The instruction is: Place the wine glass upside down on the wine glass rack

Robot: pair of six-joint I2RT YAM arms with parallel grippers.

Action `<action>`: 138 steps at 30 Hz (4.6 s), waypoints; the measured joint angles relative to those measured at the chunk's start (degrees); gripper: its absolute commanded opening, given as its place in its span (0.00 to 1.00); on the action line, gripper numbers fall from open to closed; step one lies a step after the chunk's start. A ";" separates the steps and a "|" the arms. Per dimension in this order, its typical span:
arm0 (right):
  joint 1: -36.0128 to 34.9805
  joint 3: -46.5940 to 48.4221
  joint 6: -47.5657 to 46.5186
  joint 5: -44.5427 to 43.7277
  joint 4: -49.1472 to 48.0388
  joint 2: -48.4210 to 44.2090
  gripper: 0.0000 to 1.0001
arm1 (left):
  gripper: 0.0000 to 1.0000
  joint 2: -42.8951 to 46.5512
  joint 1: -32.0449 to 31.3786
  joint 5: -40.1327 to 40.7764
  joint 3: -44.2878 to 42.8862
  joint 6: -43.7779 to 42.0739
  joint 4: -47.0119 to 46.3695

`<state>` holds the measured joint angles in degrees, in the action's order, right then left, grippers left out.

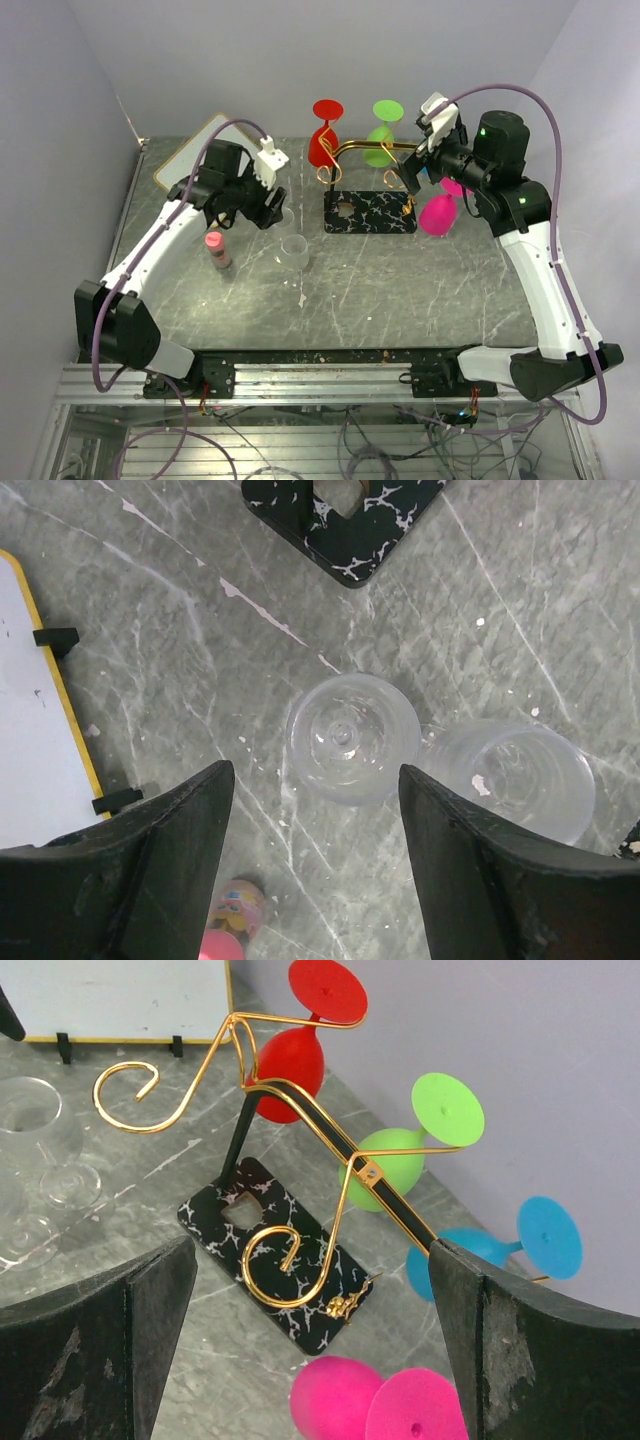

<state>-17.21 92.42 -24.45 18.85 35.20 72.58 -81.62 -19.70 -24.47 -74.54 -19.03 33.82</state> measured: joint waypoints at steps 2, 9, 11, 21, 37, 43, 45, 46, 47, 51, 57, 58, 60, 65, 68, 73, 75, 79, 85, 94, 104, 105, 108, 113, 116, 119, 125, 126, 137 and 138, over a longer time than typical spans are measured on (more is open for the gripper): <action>0.00 -0.13 -0.02 0.04 0.07 0.11 1.00 | 0.73 -1.49 -0.96 1.09 -1.03 -0.70 0.74; 0.02 -0.90 -0.02 0.39 0.31 0.33 1.00 | 0.64 -5.22 -2.95 4.39 -3.67 -2.60 2.14; 0.04 -1.40 -0.02 0.50 0.33 0.33 1.00 | 0.60 -5.99 -3.28 5.07 -3.98 -2.95 2.32; 0.48 -2.12 -0.02 1.53 0.44 0.33 1.00 | 0.39 -9.73 -5.31 7.21 -6.58 -4.20 3.41; 1.14 -3.23 -0.02 2.43 0.44 0.33 1.00 | 0.11 -11.39 -6.38 11.69 -7.06 -6.25 4.39; 1.46 -3.23 0.00 2.43 0.42 0.33 1.00 | 0.07 -10.10 -6.49 15.10 -6.91 -8.02 5.01; 1.81 -3.23 0.02 2.54 0.35 0.33 1.00 | 0.07 -8.61 -6.47 16.76 -6.54 -8.72 5.07; 1.97 -3.23 0.02 2.58 0.31 0.33 1.00 | 0.07 -7.69 -6.47 17.44 -6.38 -9.11 5.09; 2.25 -3.23 0.04 2.64 0.24 0.33 1.00 | 0.07 -6.43 -6.43 18.29 -6.27 -9.51 5.11; 3.50 -3.67 0.48 3.26 -0.63 0.33 1.00 | 0.07 -2.27 -5.16 19.32 -6.27 -9.62 5.05; 6.95 -4.13 3.17 6.78 -1.77 1.68 1.00 | 0.07 5.09 2.82 15.65 -6.29 -5.25 4.59; 7.98 -4.13 4.26 7.93 -2.05 2.08 1.00 | 0.07 6.60 4.26 15.15 -6.29 -4.17 4.22; 10.36 -3.80 6.47 9.49 -2.45 2.82 0.99 | 0.07 9.68 5.75 14.10 -6.29 -2.05 3.28; 13.11 -1.03 9.20 11.91 -3.19 4.26 1.00 | 0.07 15.76 6.49 12.09 -7.02 2.91 1.11; 13.03 -0.37 10.14 13.53 -4.11 4.04 1.00 | 0.07 17.86 6.54 11.58 -8.33 5.14 -0.17; 13.03 -0.17 12.85 15.50 -5.81 3.89 0.97 | 0.07 17.94 6.62 6.75 -14.56 8.63 -1.36; 13.03 -0.17 14.95 16.83 -7.13 3.93 0.95 | 0.07 17.59 6.67 3.21 -16.70 10.60 -2.67; 13.03 -0.31 22.49 22.21 -13.11 4.63 0.91 | 0.07 16.00 6.67 -2.93 -19.56 14.91 -5.42; 10.40 -1.64 35.95 28.98 -23.21 8.09 0.86 | 0.07 12.04 6.67 -7.32 -20.52 21.07 -9.55; -1.90 -0.57 40.30 24.37 -23.69 14.75 0.78 | 0.07 10.43 6.67 -9.14 -20.20 24.79 -11.74; -4.92 -0.31 43.52 22.93 -24.28 18.25 0.50 | 0.07 10.45 6.67 -9.42 -19.23 25.24 -12.72; -5.09 -0.15 43.93 23.06 -24.35 18.49 0.45 | 0.07 10.45 6.67 -9.42 -19.08 25.24 -12.79; -5.88 0.17 44.87 23.65 -24.79 18.99 0.35 | 0.07 10.45 6.67 -9.42 -18.86 25.16 -12.90; -6.91 0.26 45.66 24.02 -25.16 19.21 0.30 | 0.07 10.45 6.67 -9.42 -18.36 25.00 -13.00; -7.17 0.26 46.25 24.15 -25.51 19.21 0.24 | 0.07 10.47 6.67 -9.42 -18.01 24.90 -13.07; -7.19 0.26 46.69 24.02 -25.73 19.23 0.05 | 0.07 10.47 6.69 -9.42 -17.57 24.83 -13.11; -6.84 1.46 48.02 21.20 -25.14 19.85 0.00 | 0.12 10.99 6.73 -10.51 -17.09 23.67 -13.07; -6.84 1.81 47.80 20.94 -24.76 19.87 0.00 | 0.15 11.08 6.75 -10.58 -16.94 23.50 -13.09; -2.27 4.35 41.33 17.77 -21.53 19.67 0.00 | 0.59 12.98 6.75 -11.50 -15.17 21.97 -13.05; -1.60 4.35 40.68 17.46 -21.05 19.61 0.00 | 0.60 13.20 6.75 -11.45 -15.19 21.64 -13.03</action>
<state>-18.81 96.77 16.23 36.32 14.15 92.18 -68.42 -12.95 -35.92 -89.73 2.61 20.80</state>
